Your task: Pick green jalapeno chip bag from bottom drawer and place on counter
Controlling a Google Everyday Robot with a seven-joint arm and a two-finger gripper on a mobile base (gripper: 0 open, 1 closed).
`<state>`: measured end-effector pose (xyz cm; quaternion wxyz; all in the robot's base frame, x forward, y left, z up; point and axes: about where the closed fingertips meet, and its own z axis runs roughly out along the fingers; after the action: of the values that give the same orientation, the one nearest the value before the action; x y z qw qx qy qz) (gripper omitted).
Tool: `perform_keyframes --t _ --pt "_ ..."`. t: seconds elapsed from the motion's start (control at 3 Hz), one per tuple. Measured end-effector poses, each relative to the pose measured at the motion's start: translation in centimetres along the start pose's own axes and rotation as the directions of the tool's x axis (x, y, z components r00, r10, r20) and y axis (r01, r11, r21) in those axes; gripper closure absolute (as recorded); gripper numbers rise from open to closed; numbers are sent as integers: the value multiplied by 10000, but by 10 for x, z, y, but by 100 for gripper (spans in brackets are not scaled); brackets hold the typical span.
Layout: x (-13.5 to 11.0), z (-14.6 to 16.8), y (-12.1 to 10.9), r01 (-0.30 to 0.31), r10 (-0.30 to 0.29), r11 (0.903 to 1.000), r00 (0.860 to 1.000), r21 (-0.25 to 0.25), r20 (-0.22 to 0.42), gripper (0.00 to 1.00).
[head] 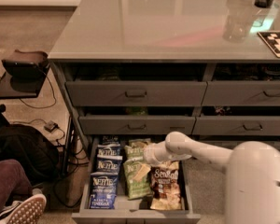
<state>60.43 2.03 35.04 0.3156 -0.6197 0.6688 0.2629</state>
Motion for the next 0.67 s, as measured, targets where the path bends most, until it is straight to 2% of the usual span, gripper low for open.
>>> perform_keyframes --t 0.33,0.67 --pt "24 42 -8 -366 363 9982 9993 -483 -86 0" --pt "42 72 -4 -581 572 9937 9983 -956 -116 0"
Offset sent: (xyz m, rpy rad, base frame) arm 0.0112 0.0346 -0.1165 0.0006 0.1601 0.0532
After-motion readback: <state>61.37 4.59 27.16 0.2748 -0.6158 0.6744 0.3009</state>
